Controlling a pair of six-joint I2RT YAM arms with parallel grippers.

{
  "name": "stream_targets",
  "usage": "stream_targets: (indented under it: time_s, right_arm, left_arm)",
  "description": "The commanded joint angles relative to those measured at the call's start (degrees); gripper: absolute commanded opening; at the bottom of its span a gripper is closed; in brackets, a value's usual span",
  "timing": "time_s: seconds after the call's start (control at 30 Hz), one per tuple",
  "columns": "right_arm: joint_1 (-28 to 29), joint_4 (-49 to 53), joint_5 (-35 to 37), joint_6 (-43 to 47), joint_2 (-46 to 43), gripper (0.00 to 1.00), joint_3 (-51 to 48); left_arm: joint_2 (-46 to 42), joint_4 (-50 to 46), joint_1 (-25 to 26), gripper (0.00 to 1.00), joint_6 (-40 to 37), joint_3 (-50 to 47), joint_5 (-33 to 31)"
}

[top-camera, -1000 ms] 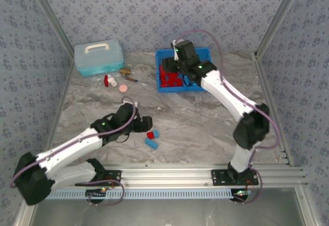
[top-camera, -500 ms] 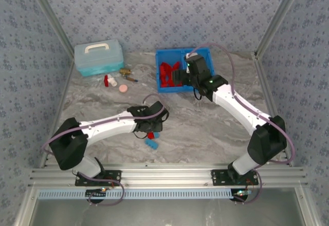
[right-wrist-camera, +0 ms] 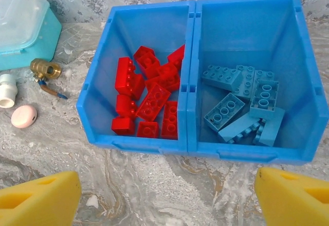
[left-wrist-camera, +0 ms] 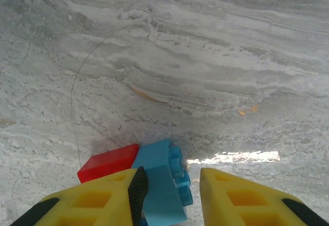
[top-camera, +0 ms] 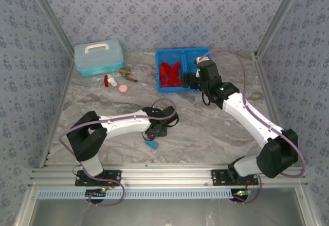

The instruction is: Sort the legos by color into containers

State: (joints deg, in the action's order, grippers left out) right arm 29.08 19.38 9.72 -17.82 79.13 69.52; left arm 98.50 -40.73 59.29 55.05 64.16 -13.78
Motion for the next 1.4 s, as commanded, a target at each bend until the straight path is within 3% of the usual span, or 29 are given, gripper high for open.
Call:
stream_targets:
  time_s: [0.0, 0.2, 0.63, 1.37]
  right_arm:
    - [-0.81, -0.74, 1.03, -0.90, -2.45, 0.90, -0.58]
    - [-0.95, -0.74, 0.25, -1.20, -2.58, 0.91, -0.65]
    - [-0.55, -0.74, -0.22, -1.90, -2.88, 0.93, -0.70]
    - [0.09, 0.79, 0.57, -1.91, -3.55, 1.00, -2.67]
  left_arm:
    - [2.54, -3.12, 0.39, 0.39, 0.61, 0.22, -0.81]
    - [1.73, -2.88, 0.83, 0.56, -0.23, 0.70, -2.46]
    - [-5.71, -2.03, 3.31, 0.69, 0.09, -3.41, -10.06]
    - [5.45, 11.47, 3.12, 0.81, -10.48, 2.57, -3.28]
